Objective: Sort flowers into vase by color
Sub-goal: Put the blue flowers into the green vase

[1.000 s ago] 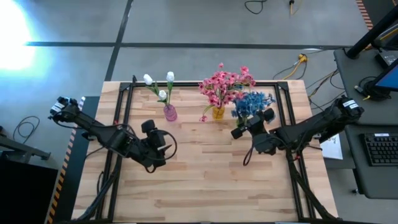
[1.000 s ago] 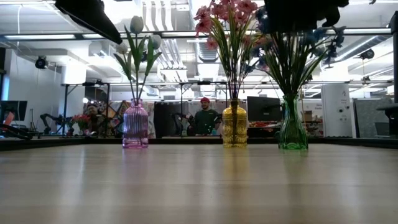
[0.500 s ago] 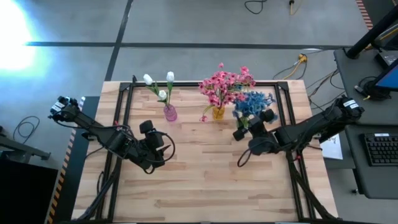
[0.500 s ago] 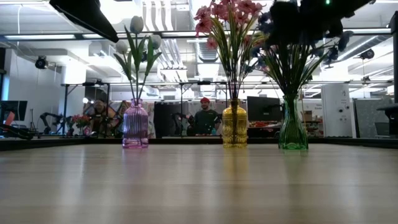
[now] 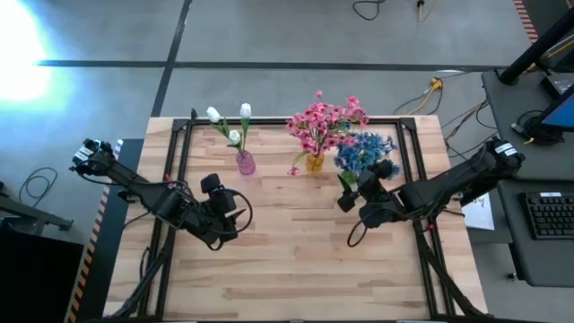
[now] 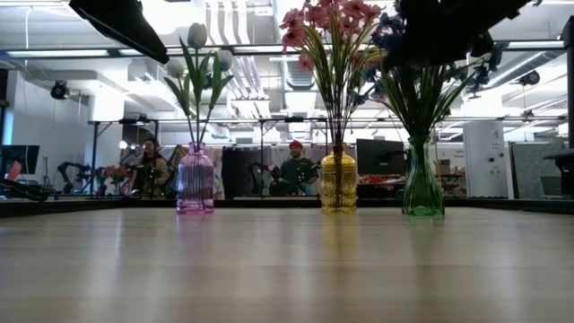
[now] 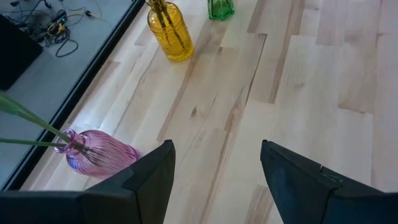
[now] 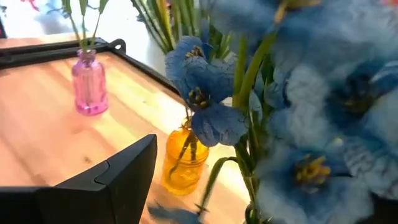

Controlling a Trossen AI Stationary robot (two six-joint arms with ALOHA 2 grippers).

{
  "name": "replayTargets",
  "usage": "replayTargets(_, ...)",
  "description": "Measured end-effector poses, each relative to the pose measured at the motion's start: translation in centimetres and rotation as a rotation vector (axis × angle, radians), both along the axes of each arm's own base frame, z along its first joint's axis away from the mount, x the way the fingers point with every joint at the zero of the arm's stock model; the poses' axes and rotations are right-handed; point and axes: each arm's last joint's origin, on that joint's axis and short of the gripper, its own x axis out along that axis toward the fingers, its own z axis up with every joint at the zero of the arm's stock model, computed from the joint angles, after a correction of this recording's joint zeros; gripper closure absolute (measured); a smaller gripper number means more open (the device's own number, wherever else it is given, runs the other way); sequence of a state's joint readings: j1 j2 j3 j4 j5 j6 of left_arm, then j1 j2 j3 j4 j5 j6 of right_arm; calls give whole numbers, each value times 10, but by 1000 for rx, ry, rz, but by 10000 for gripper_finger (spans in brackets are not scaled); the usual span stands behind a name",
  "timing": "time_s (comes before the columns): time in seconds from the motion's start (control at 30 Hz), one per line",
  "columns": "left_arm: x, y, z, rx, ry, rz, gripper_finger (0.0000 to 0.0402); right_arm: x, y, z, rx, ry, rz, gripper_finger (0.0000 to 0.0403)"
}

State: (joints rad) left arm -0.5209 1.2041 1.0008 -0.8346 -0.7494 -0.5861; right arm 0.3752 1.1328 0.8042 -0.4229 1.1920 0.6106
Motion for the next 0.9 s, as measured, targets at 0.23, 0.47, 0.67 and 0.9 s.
replayTargets(0.23, 0, 0, 0, 5, 6, -3, 180, -1, 1, 17, 96, 47, 41, 96)
replayTargets(0.47, -3, 1, 0, 0, 25, -11, 180, -9, 0, 35, 208, 130, 53, 96)
replayTargets(0.67, -3, 1, 0, -12, 31, -15, 180, -12, 0, 53, 270, 184, 92, 106)
replayTargets(0.9, -3, 1, 0, -12, 30, -15, 180, -22, -1, 74, 353, 271, 112, 113)
